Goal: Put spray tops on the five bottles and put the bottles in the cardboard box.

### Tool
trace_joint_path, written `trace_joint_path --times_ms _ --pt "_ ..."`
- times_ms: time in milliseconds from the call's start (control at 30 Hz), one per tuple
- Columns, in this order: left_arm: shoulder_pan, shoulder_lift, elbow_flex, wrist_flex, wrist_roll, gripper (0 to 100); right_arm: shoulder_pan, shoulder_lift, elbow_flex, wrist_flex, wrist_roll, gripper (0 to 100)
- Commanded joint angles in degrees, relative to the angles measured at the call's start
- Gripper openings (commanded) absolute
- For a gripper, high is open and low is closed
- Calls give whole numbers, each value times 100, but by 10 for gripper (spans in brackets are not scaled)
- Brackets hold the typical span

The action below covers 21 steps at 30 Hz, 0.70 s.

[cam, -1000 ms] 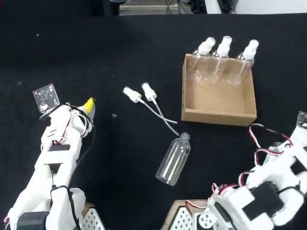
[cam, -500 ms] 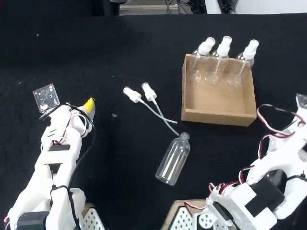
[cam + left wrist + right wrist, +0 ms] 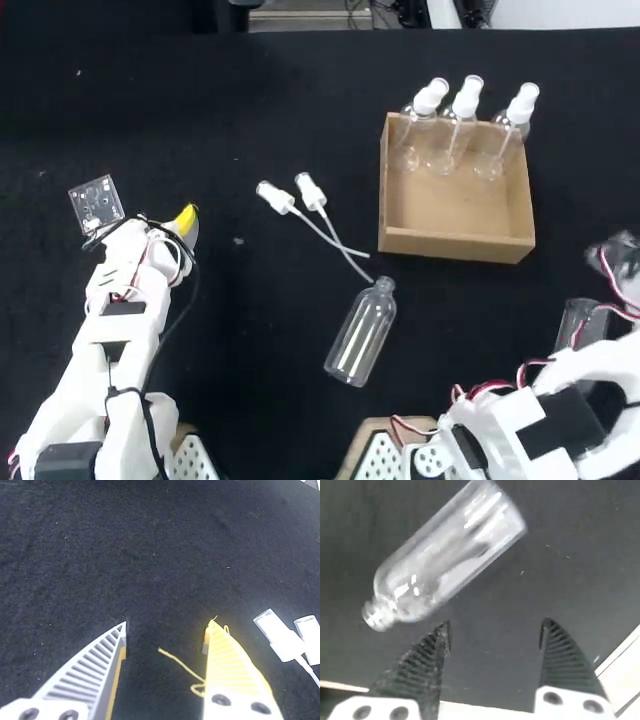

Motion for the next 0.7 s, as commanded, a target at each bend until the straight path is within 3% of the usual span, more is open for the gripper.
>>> trace_joint_path --times_ms 0,167,400,567,667 --pt "75 -149 -277 -114 -53 245 158 -127 488 -633 1046 240" --pt "75 -149 -268 -114 -53 245 88 -180 1095 -1495 1090 244" --pt "75 -149 -268 -114 -53 245 105 -189 1165 -1512 1081 241" --pt "75 -149 -268 -114 -53 245 105 -189 1007 -1512 589 241" --pt "75 -149 -268 -114 -53 245 105 -180 910 -1556 879 240"
